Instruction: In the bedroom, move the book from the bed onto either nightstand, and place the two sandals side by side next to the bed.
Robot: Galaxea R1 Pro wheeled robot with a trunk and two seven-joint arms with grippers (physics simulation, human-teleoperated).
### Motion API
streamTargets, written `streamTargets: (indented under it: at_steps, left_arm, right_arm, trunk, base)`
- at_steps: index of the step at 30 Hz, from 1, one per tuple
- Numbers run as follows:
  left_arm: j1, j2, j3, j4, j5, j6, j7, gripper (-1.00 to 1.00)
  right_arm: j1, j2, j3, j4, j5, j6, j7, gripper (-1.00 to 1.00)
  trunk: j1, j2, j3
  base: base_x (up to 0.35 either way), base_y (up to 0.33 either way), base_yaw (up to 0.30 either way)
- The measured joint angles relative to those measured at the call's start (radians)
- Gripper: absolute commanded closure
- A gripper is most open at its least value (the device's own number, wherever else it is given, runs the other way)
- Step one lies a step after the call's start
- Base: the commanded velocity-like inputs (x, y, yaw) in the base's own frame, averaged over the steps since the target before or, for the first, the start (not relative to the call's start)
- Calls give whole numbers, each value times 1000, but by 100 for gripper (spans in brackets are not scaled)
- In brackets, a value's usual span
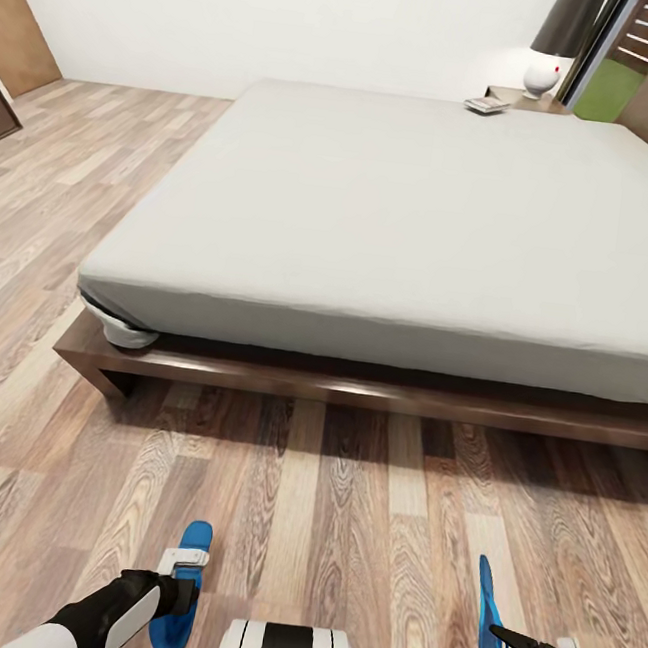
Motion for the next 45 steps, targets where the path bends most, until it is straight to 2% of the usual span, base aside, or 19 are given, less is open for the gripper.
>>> streamTargets:
  at_steps: [14,40,45]
  left_arm:
    - [0,1,0,0,0,1,-1,100]
    - [0,1,1,0,0,1,-1,100]
    - [-2,23,4,-8,1,-1,2,100]
  right_arm:
    - [0,0,0,0,0,0,0,100]
    - [0,0,0,0,0,-2,0,100]
    - [0,0,0,0,0,-2,0,100]
  trunk:
    - [0,0,0]
    - [0,0,0]
    - [0,0,0]
  base:
    - [298,44,0]
    - [191,246,0]
    - [0,0,0]
